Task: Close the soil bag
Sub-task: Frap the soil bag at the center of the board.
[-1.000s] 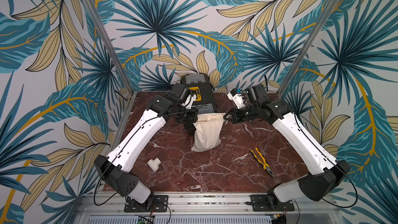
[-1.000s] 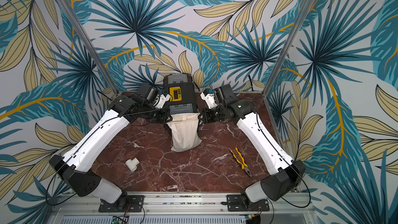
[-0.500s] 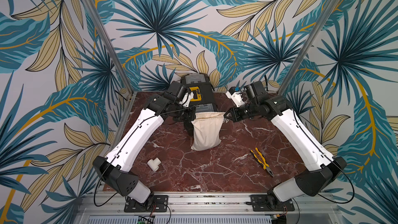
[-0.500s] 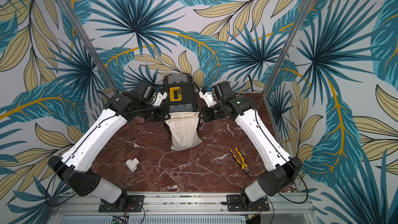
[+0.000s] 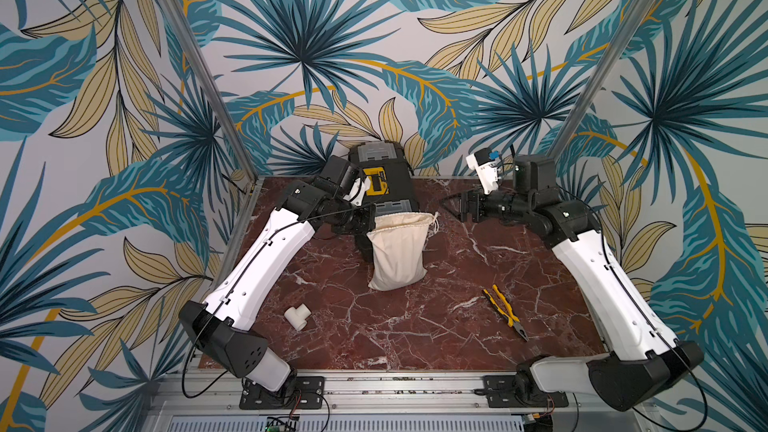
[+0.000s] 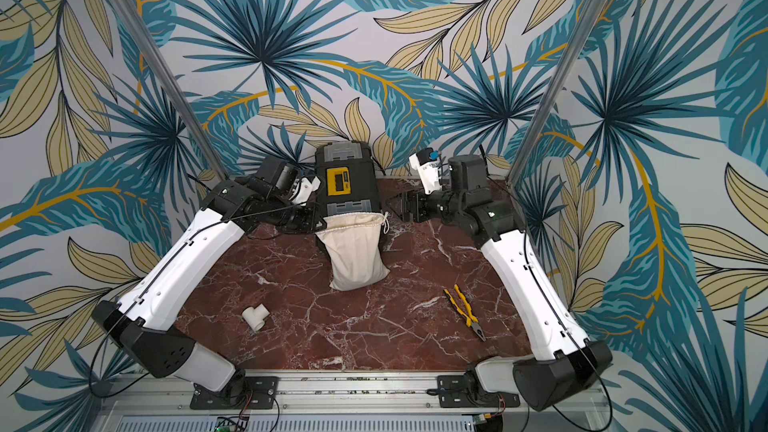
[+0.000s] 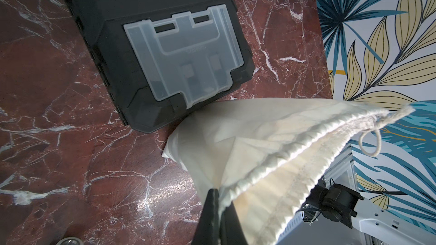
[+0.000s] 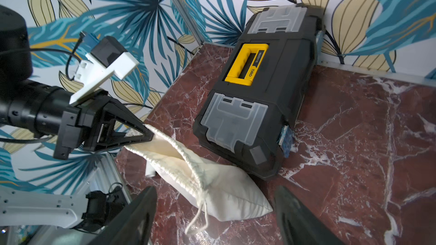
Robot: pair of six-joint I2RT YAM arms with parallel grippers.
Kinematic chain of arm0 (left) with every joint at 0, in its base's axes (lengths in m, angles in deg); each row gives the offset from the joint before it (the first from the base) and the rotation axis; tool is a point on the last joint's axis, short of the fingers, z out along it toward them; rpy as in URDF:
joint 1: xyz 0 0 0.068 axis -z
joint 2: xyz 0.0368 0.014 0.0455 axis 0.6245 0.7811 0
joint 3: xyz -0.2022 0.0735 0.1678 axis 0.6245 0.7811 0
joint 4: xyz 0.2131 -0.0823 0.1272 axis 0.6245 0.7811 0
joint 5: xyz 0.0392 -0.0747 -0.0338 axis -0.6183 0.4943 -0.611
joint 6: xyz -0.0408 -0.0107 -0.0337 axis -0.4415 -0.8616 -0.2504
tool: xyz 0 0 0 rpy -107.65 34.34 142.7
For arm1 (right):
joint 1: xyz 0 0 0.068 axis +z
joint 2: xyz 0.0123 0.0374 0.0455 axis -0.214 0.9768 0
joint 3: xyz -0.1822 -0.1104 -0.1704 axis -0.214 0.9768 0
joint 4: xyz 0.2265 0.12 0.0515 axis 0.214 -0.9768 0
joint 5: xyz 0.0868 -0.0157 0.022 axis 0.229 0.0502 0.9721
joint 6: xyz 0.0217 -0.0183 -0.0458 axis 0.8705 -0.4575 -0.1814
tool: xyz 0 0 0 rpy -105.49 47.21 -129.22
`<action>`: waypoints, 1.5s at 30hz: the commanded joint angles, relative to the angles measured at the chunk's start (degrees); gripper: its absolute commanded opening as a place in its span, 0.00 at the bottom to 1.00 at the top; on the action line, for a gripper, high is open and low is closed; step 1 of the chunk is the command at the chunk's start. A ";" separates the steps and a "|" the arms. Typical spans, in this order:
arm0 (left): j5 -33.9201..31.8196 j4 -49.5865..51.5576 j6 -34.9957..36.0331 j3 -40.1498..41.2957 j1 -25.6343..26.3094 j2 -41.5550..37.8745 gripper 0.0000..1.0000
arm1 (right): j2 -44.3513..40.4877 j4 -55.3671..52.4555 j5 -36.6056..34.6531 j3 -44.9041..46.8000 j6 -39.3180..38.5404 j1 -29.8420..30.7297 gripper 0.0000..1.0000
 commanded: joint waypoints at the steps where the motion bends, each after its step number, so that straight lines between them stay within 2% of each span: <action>1: 1.11 -0.60 -0.19 -0.99 -0.39 -0.43 0.00 | -5.58 8.56 2.66 8.91 -0.60 -2.06 0.86; 3: 1.47 -0.62 -0.25 -1.26 -0.38 -0.25 0.00 | -6.74 8.23 5.62 11.42 -1.94 -2.39 0.86; 7: 2.01 -0.99 -0.44 -1.30 -0.43 -0.22 0.00 | -4.58 3.50 16.18 13.01 -4.07 -2.43 0.85; 11: 1.75 -0.41 -0.06 -1.27 -0.39 -0.46 0.00 | -5.64 11.56 20.79 18.64 -1.98 -2.41 0.85; 16: 1.70 -0.25 0.08 -0.72 -0.36 -0.98 0.00 | -3.69 17.60 25.26 20.80 0.08 -2.41 0.84; 23: 2.27 -0.31 -0.11 -0.59 -0.41 -1.07 0.00 | -1.69 19.12 28.51 21.45 -0.95 -2.41 0.83; 36: 2.42 0.24 0.17 -0.79 -0.41 -1.19 0.00 | 0.62 23.58 29.89 22.15 0.94 -2.50 0.82; 45: 2.46 0.21 0.15 -0.86 -0.39 -1.10 0.00 | 1.37 25.02 31.31 21.99 2.17 -2.51 0.77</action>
